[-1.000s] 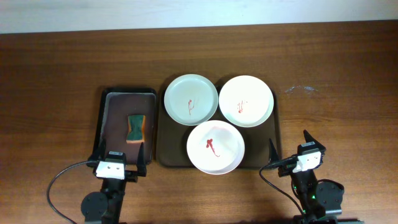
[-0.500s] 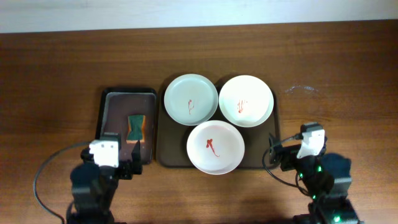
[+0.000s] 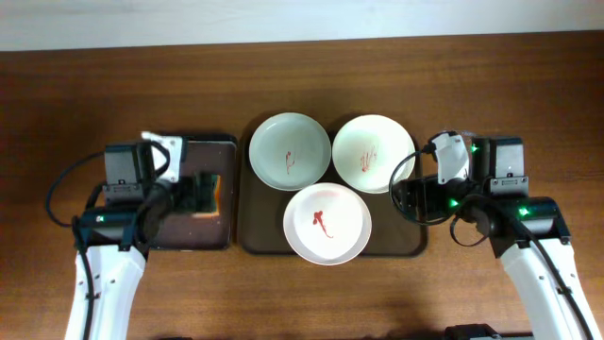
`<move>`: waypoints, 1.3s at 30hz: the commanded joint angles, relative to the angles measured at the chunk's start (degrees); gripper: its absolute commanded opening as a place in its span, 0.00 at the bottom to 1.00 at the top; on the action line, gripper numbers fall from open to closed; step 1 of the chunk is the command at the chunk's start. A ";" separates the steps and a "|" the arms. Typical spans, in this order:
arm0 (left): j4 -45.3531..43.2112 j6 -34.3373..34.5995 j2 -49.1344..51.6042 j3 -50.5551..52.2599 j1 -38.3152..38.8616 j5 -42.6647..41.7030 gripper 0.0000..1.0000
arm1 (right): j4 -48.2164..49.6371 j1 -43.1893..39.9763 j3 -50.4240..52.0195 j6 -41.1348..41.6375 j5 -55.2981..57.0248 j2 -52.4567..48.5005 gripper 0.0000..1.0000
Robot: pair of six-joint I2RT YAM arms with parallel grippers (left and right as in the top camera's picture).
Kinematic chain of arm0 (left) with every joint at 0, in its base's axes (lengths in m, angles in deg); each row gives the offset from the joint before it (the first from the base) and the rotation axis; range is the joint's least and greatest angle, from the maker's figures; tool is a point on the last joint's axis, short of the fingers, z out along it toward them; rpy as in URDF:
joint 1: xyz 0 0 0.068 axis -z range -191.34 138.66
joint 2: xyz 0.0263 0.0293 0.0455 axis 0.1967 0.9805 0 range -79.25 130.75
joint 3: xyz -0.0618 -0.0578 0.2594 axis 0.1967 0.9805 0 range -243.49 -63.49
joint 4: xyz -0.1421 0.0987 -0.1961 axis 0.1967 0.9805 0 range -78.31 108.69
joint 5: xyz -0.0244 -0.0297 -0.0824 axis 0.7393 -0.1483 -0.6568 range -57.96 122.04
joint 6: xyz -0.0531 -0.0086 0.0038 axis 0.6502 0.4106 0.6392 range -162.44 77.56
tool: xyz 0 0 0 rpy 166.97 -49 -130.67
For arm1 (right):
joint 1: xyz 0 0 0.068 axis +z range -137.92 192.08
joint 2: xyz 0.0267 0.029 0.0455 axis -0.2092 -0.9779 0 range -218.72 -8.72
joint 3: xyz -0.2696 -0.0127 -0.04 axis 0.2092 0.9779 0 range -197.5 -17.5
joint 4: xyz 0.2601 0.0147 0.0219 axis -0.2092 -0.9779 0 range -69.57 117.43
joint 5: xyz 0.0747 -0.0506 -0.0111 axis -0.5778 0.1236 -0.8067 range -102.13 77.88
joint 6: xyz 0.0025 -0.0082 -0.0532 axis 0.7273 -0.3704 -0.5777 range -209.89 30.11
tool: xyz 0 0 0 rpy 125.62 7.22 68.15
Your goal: Clean dirty plates on tray and stack at the side
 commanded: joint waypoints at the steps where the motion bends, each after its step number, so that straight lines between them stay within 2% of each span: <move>1: -5.95 0.42 3.61 -1.05 0.26 -1.03 0.99 | 0.42 0.26 -1.16 -0.55 -2.71 -0.15 0.99; 3: -8.44 0.42 7.32 -1.05 0.28 -1.01 0.99 | 0.42 0.26 -1.14 -0.07 -2.73 -0.15 0.99; 8: -9.84 0.42 20.96 -1.05 0.33 -1.03 0.84 | 1.95 0.26 -1.14 2.47 -2.71 -0.15 0.99; 10: -9.88 0.42 25.05 -1.05 0.33 -1.05 0.69 | 1.95 0.26 -1.14 2.47 -2.71 -0.15 0.99; 11: -9.86 0.42 27.21 -1.05 0.33 -1.18 0.58 | 1.97 0.26 -1.14 2.45 -2.71 -0.15 0.99; 14: -9.88 0.42 29.83 -1.05 0.33 -4.31 0.39 | 1.97 0.26 -1.14 2.45 -2.69 -0.15 0.99; 15: -9.77 0.42 29.83 -1.05 0.44 -4.15 0.36 | 1.99 0.24 -1.14 2.45 -2.69 -0.15 0.99; 21: -7.32 1.22 30.38 -0.61 2.21 3.65 0.41 | 2.14 0.26 -1.14 2.45 -2.69 -0.15 0.99; 25: -7.28 2.60 32.68 -0.61 2.19 3.96 0.39 | 2.12 0.26 -1.14 2.45 -2.69 -0.15 0.99; 26: -7.30 2.60 33.22 -0.61 2.19 3.93 0.36 | 2.12 0.26 -1.14 2.45 -2.69 -0.15 0.98; 28: -7.30 2.60 33.51 -0.61 2.19 3.91 0.08 | 2.12 0.24 -1.14 2.45 -2.64 -0.15 0.99; 29: -7.30 2.60 33.51 -0.63 2.19 3.21 0.00 | 2.12 0.26 -1.14 2.45 -2.64 -0.26 0.99; 32: -6.14 2.62 32.94 -1.55 2.12 0.70 0.00 | 1.95 0.26 -1.14 2.43 -2.67 -1.25 0.99; 36: -1.31 3.02 26.99 -6.29 2.03 0.66 0.00 | -0.07 0.31 -1.14 2.43 -2.71 -5.88 0.84; 38: -0.02 3.02 24.11 -6.29 2.03 0.70 0.00 | -1.44 0.33 -1.11 2.40 -3.61 -10.14 0.74; 39: 1.27 3.02 24.09 -6.23 2.03 0.68 0.00 | -1.75 0.61 -1.11 2.40 -4.48 -13.14 0.63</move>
